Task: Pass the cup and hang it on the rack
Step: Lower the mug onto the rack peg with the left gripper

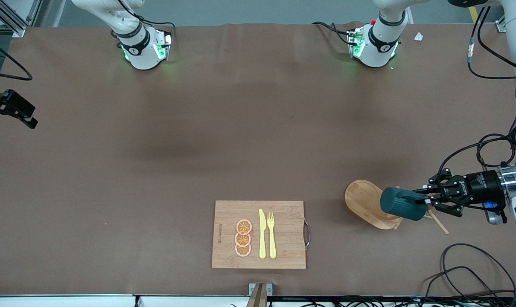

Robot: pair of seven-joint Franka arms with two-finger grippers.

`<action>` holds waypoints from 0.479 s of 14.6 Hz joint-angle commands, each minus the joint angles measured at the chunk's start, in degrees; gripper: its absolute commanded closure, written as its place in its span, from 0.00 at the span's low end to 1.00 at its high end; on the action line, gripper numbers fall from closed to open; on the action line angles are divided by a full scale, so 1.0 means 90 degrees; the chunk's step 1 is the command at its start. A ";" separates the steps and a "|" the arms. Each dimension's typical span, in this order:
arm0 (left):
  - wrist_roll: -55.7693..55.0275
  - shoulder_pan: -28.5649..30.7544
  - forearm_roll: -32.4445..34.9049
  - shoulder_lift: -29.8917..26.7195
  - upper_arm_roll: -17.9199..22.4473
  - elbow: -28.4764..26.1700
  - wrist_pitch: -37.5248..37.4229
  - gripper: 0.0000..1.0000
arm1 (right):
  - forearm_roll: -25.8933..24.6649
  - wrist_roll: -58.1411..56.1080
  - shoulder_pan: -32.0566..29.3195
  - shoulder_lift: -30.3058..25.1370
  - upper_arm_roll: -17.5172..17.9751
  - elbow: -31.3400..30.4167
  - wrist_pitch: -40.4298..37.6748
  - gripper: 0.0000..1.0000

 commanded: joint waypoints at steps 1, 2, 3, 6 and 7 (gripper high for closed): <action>-0.0051 0.0042 -0.0131 0.0028 -0.0030 0.0006 -0.0082 0.97 | 0.0097 -0.0080 -0.0113 -0.0081 0.0044 -0.0098 0.0014 0.00; -0.0041 0.0042 -0.0131 0.0047 -0.0030 0.0006 -0.0073 0.95 | 0.0097 -0.0080 -0.0113 -0.0081 0.0044 -0.0098 0.0014 0.00; -0.0051 0.0042 -0.0122 0.0067 -0.0030 0.0006 -0.0082 0.90 | 0.0097 -0.0080 -0.0113 -0.0081 0.0044 -0.0098 0.0014 0.00; -0.0129 0.0003 -0.0112 0.0106 -0.0020 0.0026 -0.0082 0.47 | 0.0097 -0.0080 -0.0113 -0.0081 0.0044 -0.0098 0.0024 0.00; -0.0138 0.0002 -0.0112 0.0087 -0.0020 0.0026 -0.0082 0.24 | 0.0097 -0.0080 -0.0113 -0.0072 0.0044 -0.0098 0.0034 0.00</action>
